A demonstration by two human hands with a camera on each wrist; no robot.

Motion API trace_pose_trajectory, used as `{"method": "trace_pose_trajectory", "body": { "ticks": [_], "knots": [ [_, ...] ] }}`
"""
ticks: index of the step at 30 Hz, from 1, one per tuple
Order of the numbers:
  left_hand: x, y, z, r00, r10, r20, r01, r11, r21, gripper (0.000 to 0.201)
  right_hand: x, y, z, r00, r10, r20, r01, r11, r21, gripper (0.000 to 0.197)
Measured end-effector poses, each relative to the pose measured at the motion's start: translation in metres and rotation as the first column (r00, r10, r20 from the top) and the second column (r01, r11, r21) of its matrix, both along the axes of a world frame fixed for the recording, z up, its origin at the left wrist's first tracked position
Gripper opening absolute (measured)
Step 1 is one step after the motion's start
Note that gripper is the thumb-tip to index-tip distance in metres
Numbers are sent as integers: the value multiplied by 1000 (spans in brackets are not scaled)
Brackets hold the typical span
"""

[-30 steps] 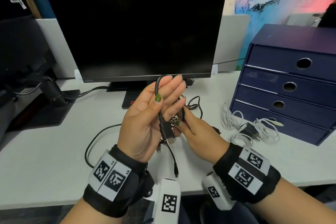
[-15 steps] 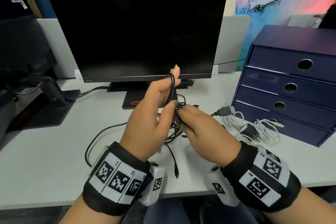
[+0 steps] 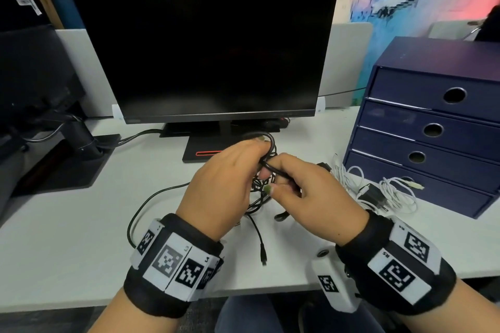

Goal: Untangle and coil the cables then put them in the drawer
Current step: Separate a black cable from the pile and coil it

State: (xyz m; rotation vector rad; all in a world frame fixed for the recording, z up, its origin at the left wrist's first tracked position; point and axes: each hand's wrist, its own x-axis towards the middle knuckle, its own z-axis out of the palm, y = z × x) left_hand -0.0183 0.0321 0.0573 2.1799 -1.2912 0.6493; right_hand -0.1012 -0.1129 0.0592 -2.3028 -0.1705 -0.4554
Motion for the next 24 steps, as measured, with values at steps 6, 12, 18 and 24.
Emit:
{"method": "trace_pose_trajectory", "body": {
  "ticks": [6, 12, 18, 24],
  "knots": [
    [8, 3, 3, 993, 109, 44, -109, 994, -8, 40, 2, -3, -7, 1000, -5, 2, 5, 989, -145, 49],
    [12, 15, 11, 954, 290, -74, -297, 948, -114, 32, 0, -9, -17, 988, -140, -60, 114, 942, -315, 60],
    [11, 13, 17, 912, 398, -98, -405, 913, -54, 27, -15, 9, -16, 993, -113, 20, 114, 987, -112, 71],
    [11, 16, 18, 905, 402, -141, -413, 909, -57, 28, -14, 6, -21, 968, -156, 197, 180, 978, -108, 14]
  ]
}}
